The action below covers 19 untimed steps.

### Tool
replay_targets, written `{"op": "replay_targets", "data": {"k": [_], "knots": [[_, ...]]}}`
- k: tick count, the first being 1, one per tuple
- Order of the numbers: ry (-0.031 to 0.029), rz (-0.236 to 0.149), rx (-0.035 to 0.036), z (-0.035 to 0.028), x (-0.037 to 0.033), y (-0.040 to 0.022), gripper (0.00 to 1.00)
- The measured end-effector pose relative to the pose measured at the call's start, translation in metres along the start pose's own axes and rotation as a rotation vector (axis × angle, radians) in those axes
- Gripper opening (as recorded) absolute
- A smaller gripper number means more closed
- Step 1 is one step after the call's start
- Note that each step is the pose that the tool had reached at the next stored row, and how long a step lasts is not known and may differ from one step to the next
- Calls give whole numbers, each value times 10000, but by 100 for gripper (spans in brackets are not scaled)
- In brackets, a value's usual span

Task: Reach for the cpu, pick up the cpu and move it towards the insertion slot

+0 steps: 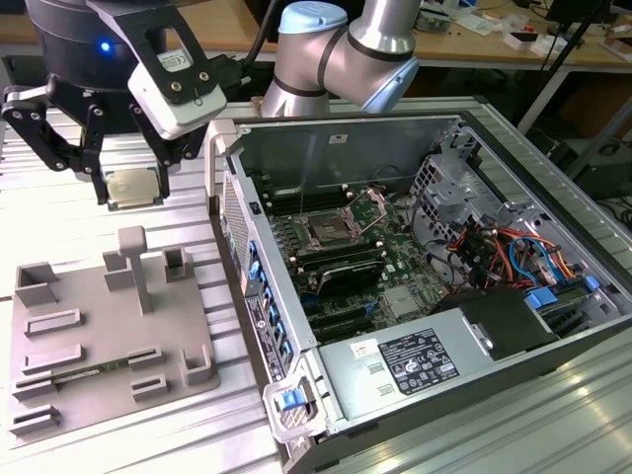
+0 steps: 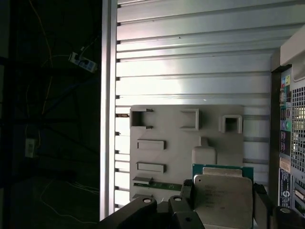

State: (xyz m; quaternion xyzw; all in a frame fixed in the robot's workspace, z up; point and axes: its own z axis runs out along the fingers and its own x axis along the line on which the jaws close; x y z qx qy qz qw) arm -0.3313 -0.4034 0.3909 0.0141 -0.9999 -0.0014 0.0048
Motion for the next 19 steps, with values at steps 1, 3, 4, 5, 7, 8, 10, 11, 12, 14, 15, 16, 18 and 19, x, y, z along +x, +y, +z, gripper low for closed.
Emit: {"op": "replay_targets", "data": {"k": [1,3,4,5,7,8,10,11,12,14,15,16,18,19], "knots": [[-1,0,0,0,-4,0,55],[-4,0,0,1,-13,0,55],[-5,-1,0,1,-18,-1,55],[-8,-1,0,1,-23,-1,55],[-11,0,0,1,-32,-1,55],[-14,1,0,1,-36,-1,55],[-20,0,1,2,-43,-1,55],[-26,0,0,2,-46,-1,55],[-30,0,1,2,-51,-1,55],[-38,-1,1,2,-61,-2,55],[-41,-1,0,3,-67,-2,55],[-43,0,1,2,-76,-2,55],[-47,-1,1,2,-90,-3,55],[-49,0,1,2,-97,-3,55]]}}
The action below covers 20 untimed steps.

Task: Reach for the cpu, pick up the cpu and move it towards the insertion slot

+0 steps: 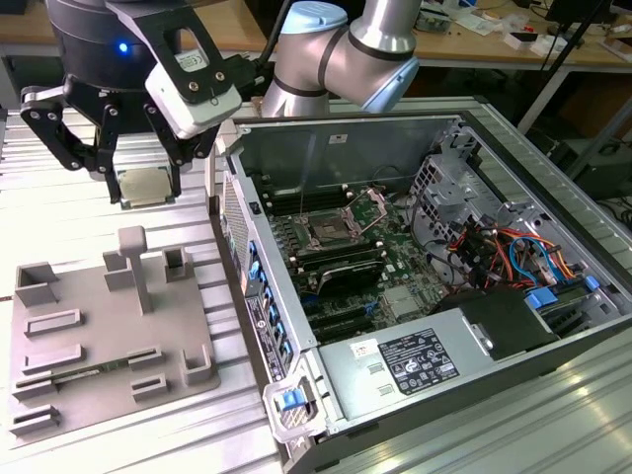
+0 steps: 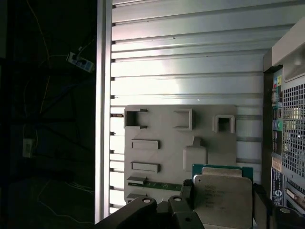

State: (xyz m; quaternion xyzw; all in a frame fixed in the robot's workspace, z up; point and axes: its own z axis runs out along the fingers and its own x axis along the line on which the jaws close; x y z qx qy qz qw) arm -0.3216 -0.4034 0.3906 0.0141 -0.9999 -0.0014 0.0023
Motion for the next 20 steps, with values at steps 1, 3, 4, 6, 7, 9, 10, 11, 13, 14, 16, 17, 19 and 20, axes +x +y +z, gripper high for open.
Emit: {"op": "replay_targets", "data": {"k": [1,3,4,6,7,9,10,11,13,14,16,17,19,20], "knots": [[-2,1,0,0,-6,0,55],[-8,0,0,0,-23,-1,55],[-15,2,1,0,-28,-1,55],[-24,-1,0,1,-40,-1,55],[-27,-1,0,1,-45,-1,55],[-34,1,1,1,-54,-2,55],[-42,0,1,1,-62,-2,55],[-45,0,2,1,-67,-2,55],[-56,1,3,1,-76,-2,55],[-62,0,4,1,-79,-2,55],[-72,-1,3,1,-87,-2,55],[-77,-1,3,2,-91,-3,55],[-86,0,3,3,-99,-3,55],[-89,-1,3,3,-105,-3,55]]}}
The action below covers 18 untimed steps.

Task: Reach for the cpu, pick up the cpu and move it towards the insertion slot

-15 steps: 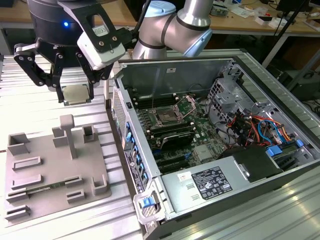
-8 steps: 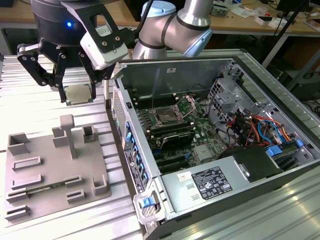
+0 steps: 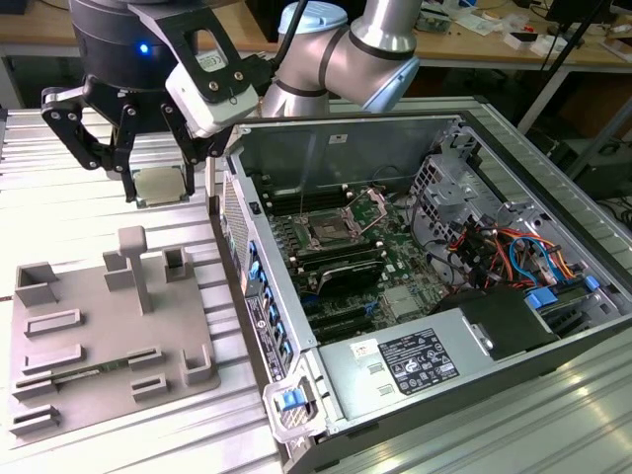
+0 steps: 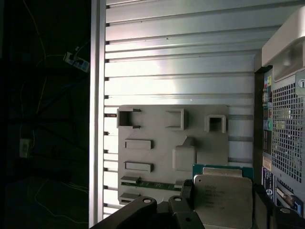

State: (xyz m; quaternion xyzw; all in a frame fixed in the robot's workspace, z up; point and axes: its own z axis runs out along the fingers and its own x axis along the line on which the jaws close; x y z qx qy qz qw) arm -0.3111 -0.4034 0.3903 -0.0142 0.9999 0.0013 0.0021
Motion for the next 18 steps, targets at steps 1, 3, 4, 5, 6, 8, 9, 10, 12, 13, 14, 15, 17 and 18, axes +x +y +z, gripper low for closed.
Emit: {"op": "replay_targets", "data": {"k": [1,3,4,5,6,8,9,10,12,13,14,15,17,18], "knots": [[-5,0,0,0,-7,0,55],[-15,1,1,1,-15,0,55],[-20,1,2,1,-19,-1,55],[-25,1,2,1,-21,-1,55],[-29,0,1,1,-24,-1,55],[-40,2,2,1,-28,-1,55],[-48,1,2,2,-32,-1,55],[-57,1,2,2,-38,-1,55],[-74,1,3,3,-51,-1,55],[-83,1,3,4,-57,-2,55],[-88,0,3,4,-60,-2,55],[-92,0,3,4,-63,-2,55],[-101,0,4,5,-68,-2,55],[-107,1,4,5,-71,-2,55]]}}
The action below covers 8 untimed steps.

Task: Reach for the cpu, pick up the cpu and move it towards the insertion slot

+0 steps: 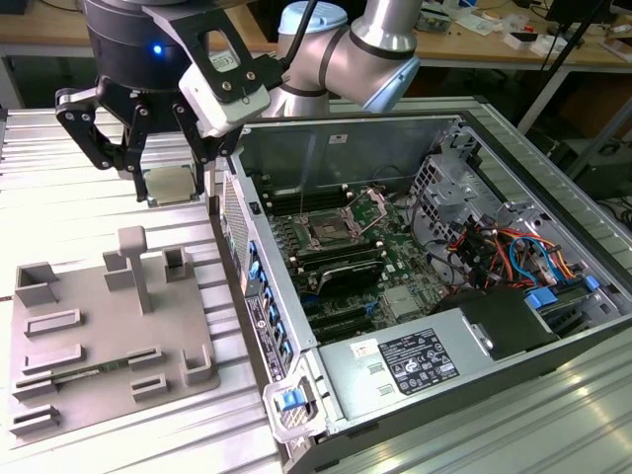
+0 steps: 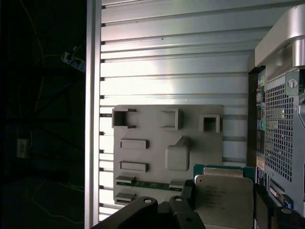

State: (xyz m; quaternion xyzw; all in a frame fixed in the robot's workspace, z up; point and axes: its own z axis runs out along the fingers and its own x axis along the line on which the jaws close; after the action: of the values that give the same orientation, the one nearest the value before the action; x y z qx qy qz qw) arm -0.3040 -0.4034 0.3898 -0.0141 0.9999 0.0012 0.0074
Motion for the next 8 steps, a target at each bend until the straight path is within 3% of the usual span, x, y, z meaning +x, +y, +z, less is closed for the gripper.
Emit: {"op": "replay_targets", "data": {"k": [8], "knots": [[-30,-1,1,3,-26,-1,55]]}}
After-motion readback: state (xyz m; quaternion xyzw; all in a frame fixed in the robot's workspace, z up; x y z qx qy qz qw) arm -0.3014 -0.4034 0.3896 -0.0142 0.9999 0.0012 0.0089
